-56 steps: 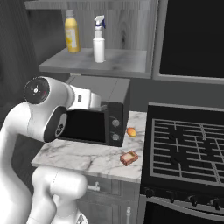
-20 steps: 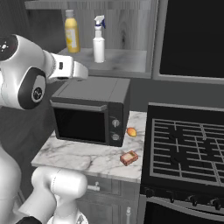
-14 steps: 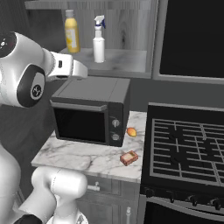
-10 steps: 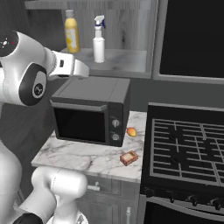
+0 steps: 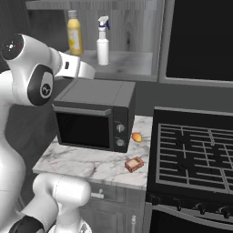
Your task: Pick the spray and bar soap from the cabinet and place them on the counter.
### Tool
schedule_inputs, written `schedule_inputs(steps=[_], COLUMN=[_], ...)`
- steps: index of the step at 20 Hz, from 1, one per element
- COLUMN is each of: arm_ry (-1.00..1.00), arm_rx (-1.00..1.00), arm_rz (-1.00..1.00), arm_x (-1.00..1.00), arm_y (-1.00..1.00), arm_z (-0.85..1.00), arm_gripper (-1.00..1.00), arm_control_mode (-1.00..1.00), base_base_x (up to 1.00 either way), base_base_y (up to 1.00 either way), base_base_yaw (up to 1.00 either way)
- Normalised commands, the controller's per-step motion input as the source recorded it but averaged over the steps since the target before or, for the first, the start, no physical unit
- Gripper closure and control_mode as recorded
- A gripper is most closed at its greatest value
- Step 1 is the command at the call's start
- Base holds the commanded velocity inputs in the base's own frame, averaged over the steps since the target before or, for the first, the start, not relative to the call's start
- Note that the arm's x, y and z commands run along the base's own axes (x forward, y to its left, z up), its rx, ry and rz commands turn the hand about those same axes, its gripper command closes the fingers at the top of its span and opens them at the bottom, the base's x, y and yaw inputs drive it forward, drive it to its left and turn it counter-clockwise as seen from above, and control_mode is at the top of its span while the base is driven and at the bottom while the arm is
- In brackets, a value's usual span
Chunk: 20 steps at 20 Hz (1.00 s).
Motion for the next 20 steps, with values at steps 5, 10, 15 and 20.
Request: schedule_inputs(steps=[5, 10, 15, 20], arm_ry=[-0.01, 0.01, 0.04, 0.04], arm_rx=[0.11, 0.10, 0.05, -0.02], arm_rz=[-0.02, 0.02, 0.08, 0.09], arm_x=[0.23, 0.25, 0.26, 0.24], arm_y=[-0.02, -0.05, -0.01, 0.00], arm_z=[0.07, 0.13, 0.09, 0.09], arm_gripper=[-1.00, -1.00, -1.00, -1.00], arm_control_mode=[-1.00, -1.00, -1.00, -1.00], base_base_x=[0.00, 0.00, 0.00, 0.00], base_base_y=[0.00, 0.00, 0.00, 0.00], base_base_yaw=[0.00, 0.00, 0.00, 0.00])
